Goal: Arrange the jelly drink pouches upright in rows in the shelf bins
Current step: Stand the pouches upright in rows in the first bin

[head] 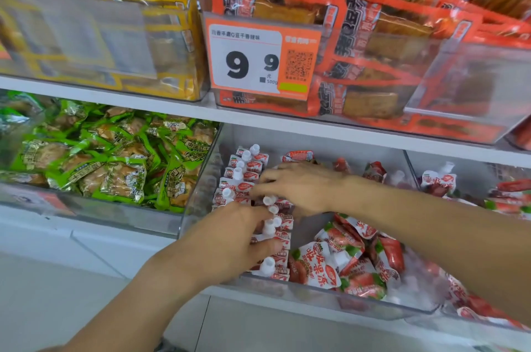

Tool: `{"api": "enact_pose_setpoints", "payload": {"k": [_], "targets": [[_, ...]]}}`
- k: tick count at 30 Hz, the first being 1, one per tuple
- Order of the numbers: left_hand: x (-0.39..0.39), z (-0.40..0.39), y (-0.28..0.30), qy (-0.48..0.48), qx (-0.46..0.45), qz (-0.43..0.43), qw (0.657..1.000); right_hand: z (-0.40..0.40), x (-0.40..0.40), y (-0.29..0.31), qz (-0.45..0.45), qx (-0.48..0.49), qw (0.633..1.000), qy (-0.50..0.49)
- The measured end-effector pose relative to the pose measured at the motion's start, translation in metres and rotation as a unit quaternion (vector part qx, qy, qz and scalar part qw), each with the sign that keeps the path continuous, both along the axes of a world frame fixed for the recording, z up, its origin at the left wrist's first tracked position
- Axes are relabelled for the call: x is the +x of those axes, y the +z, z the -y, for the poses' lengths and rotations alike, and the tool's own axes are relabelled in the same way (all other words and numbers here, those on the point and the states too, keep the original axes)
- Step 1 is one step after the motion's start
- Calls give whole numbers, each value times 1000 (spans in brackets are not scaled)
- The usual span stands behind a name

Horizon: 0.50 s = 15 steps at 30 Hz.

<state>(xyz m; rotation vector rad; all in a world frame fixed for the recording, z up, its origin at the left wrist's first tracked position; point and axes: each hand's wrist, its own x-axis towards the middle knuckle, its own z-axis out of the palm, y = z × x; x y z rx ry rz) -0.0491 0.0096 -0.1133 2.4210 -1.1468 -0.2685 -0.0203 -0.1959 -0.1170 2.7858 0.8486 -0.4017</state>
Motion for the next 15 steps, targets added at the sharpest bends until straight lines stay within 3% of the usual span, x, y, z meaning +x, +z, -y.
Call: {"api": "enact_pose_setpoints", "payload": {"k": [3, 6, 12, 15], "targets": [[4, -2, -1, 10, -6, -22, 1000, 3, 0, -3, 21, -41, 998, 49], [3, -3, -1, 12, -14, -29, 999, 11, -6, -3, 22, -14, 999, 48], [0, -5, 3, 25, -24, -33, 999, 23, -4, -3, -58, 151, 985, -63], [0, -7, 4, 42, -34, -39, 998, 28, 1, 1, -93, 174, 974, -113]]}}
